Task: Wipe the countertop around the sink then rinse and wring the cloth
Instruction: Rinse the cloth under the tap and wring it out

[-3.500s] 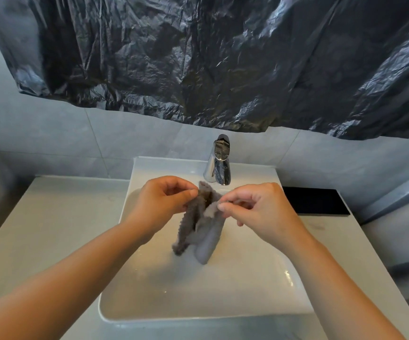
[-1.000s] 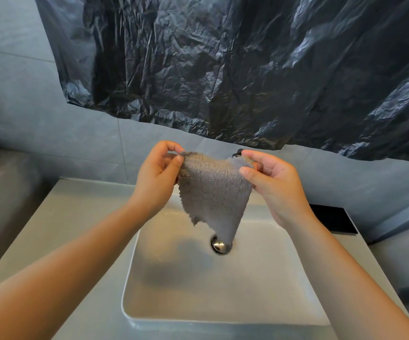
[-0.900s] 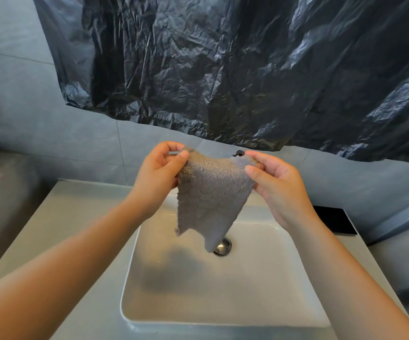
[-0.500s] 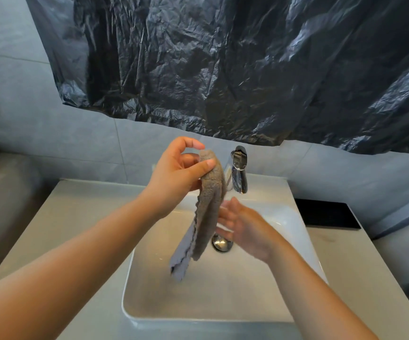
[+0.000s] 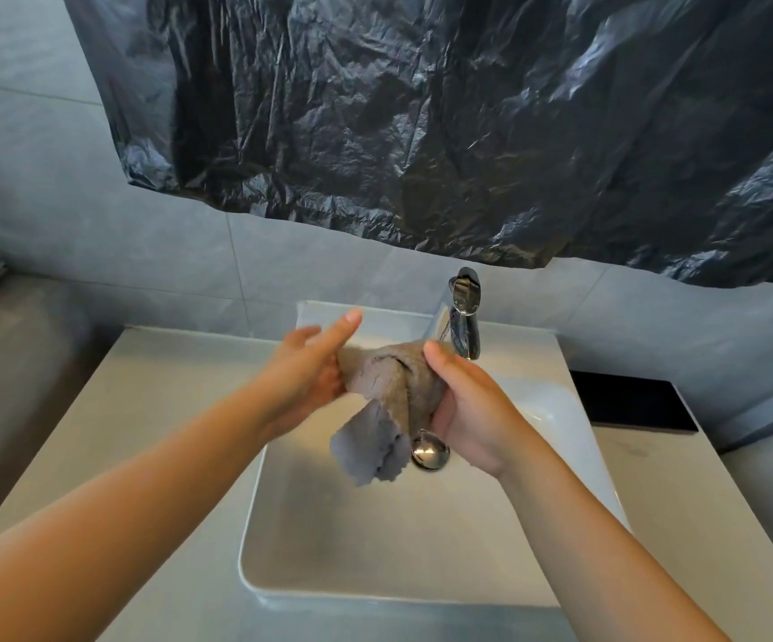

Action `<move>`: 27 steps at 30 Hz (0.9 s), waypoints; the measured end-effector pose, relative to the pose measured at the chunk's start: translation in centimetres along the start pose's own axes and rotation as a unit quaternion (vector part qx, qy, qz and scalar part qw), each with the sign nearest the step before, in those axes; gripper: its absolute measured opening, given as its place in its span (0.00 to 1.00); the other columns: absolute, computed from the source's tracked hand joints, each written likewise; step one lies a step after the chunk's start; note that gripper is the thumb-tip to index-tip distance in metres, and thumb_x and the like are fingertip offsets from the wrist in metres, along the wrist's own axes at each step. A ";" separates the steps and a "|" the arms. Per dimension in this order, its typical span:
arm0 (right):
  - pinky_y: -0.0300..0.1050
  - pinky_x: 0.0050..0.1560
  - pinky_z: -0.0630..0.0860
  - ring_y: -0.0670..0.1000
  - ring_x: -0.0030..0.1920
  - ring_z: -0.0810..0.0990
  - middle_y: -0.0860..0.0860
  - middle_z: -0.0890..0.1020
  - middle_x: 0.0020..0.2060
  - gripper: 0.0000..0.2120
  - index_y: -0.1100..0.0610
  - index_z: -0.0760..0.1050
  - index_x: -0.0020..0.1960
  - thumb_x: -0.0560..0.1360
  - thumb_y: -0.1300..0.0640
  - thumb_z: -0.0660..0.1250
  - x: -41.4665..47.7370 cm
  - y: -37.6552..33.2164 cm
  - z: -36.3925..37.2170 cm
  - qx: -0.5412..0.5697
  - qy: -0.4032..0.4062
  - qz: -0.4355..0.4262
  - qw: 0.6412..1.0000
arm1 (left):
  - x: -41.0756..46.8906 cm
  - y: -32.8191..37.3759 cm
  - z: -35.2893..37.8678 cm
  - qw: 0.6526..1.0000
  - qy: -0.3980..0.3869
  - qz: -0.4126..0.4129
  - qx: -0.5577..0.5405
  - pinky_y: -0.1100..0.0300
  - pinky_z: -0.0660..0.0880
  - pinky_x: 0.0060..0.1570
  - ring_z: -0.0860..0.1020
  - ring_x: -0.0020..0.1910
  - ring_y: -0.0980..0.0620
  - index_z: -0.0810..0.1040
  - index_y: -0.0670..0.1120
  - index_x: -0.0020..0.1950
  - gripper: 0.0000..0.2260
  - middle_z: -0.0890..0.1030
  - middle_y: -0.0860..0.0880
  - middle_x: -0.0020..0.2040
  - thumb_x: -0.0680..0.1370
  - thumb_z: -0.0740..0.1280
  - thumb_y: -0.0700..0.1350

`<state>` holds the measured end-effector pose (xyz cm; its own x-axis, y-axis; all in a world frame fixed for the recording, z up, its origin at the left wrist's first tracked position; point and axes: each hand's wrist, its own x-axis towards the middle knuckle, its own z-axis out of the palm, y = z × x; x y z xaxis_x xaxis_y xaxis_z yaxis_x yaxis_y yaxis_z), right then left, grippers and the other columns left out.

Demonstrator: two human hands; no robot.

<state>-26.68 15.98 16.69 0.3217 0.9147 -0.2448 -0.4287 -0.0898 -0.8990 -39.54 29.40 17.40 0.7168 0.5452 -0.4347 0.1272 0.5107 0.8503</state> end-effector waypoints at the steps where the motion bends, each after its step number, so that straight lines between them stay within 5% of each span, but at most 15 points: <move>1: 0.52 0.58 0.76 0.57 0.58 0.79 0.60 0.80 0.57 0.20 0.64 0.72 0.64 0.81 0.51 0.55 0.2 -0.3 0.0 -0.004 0.007 0.002 1.000 | -0.4 -0.7 0.0 0.998 -0.018 -0.058 0.013 0.46 0.76 0.57 0.79 0.56 0.39 0.63 0.44 0.68 0.40 0.77 0.35 0.62 0.66 0.70 0.68; 3: 0.51 0.58 0.77 0.56 0.59 0.79 0.58 0.81 0.58 0.20 0.63 0.71 0.65 0.80 0.51 0.56 0.4 -0.7 0.0 -0.015 0.017 0.015 1.000 | -0.9 -1.9 0.5 0.991 -0.028 -0.132 0.008 0.46 0.73 0.60 0.77 0.59 0.38 0.60 0.53 0.65 0.29 0.77 0.35 0.61 0.72 0.59 0.69; 5: 0.50 0.56 0.78 0.56 0.60 0.79 0.59 0.80 0.59 0.21 0.63 0.69 0.67 0.80 0.50 0.58 0.6 -0.9 -0.1 -0.019 0.027 0.030 0.999 | -1.5 -2.9 0.9 0.993 -0.006 -0.115 0.021 0.47 0.72 0.61 0.77 0.59 0.40 0.62 0.50 0.68 0.29 0.77 0.38 0.60 0.74 0.57 0.68; 9: 0.54 0.57 0.78 0.57 0.58 0.80 0.60 0.80 0.58 0.20 0.62 0.68 0.66 0.80 0.51 0.58 0.6 -0.9 -0.4 -0.031 0.047 0.045 0.997 | -2.2 -3.6 1.2 0.991 0.081 0.066 0.087 0.50 0.76 0.57 0.83 0.46 0.50 0.73 0.47 0.59 0.20 0.83 0.46 0.49 0.73 0.67 0.58; 12: 0.56 0.56 0.78 0.57 0.57 0.81 0.60 0.80 0.58 0.19 0.62 0.69 0.65 0.80 0.52 0.60 0.6 -0.8 -0.3 -0.029 0.054 0.051 0.997 | -1.8 -4.1 1.7 0.990 0.112 0.075 0.032 0.52 0.79 0.53 0.84 0.45 0.48 0.73 0.44 0.59 0.20 0.84 0.43 0.47 0.70 0.75 0.45; 16: 0.52 0.52 0.80 0.54 0.53 0.82 0.56 0.83 0.53 0.14 0.61 0.74 0.61 0.79 0.55 0.62 0.3 -1.4 -1.2 -0.083 0.054 0.099 0.990 | -0.7 -3.2 1.3 0.989 0.119 0.081 -0.024 0.61 0.79 0.38 0.82 0.37 0.51 0.74 0.45 0.49 0.12 0.82 0.44 0.40 0.71 0.72 0.35; 20: 0.44 0.45 0.82 0.51 0.42 0.84 0.57 0.84 0.47 0.11 0.64 0.78 0.55 0.74 0.63 0.69 -0.3 -2.3 -3.0 -0.157 0.136 0.127 0.970 | 0.4 -2.2 -0.3 0.986 0.072 0.087 0.124 0.57 0.77 0.41 0.77 0.40 0.48 0.79 0.48 0.46 0.08 0.79 0.45 0.39 0.73 0.70 0.35; 23: 0.48 0.50 0.80 0.52 0.47 0.82 0.59 0.82 0.50 0.24 0.58 0.72 0.61 0.68 0.61 0.76 -0.3 -2.0 -3.7 -0.246 0.217 0.075 0.942 | 0.3 -1.3 -0.7 0.948 0.007 0.083 0.307 0.53 0.79 0.45 0.78 0.41 0.47 0.83 0.51 0.44 0.07 0.80 0.44 0.42 0.70 0.74 0.40; 25: 0.47 0.52 0.78 0.53 0.51 0.81 0.56 0.81 0.50 0.35 0.49 0.66 0.65 0.64 0.61 0.79 -0.4 -1.9 -3.5 -0.315 0.194 0.041 0.928 | 0.2 -0.8 -0.5 0.912 -0.016 0.070 0.404 0.61 0.76 0.38 0.77 0.38 0.52 0.81 0.51 0.49 0.14 0.79 0.49 0.42 0.65 0.78 0.42; 27: 0.41 0.48 0.75 0.51 0.53 0.78 0.52 0.78 0.54 0.35 0.47 0.69 0.65 0.63 0.61 0.79 -0.7 -1.8 -2.7 -0.424 0.130 0.035 0.896 | 0.1 -0.6 -0.1 0.854 -0.003 0.092 0.512 0.69 0.69 0.33 0.74 0.36 0.56 0.78 0.52 0.52 0.18 0.76 0.54 0.42 0.65 0.78 0.43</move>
<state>-23.83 14.46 17.47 0.5515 0.7827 -0.2883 0.3045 -0.5107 -0.8040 -39.59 29.24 16.82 0.7921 0.5488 -0.2673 0.5431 -0.4336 0.7190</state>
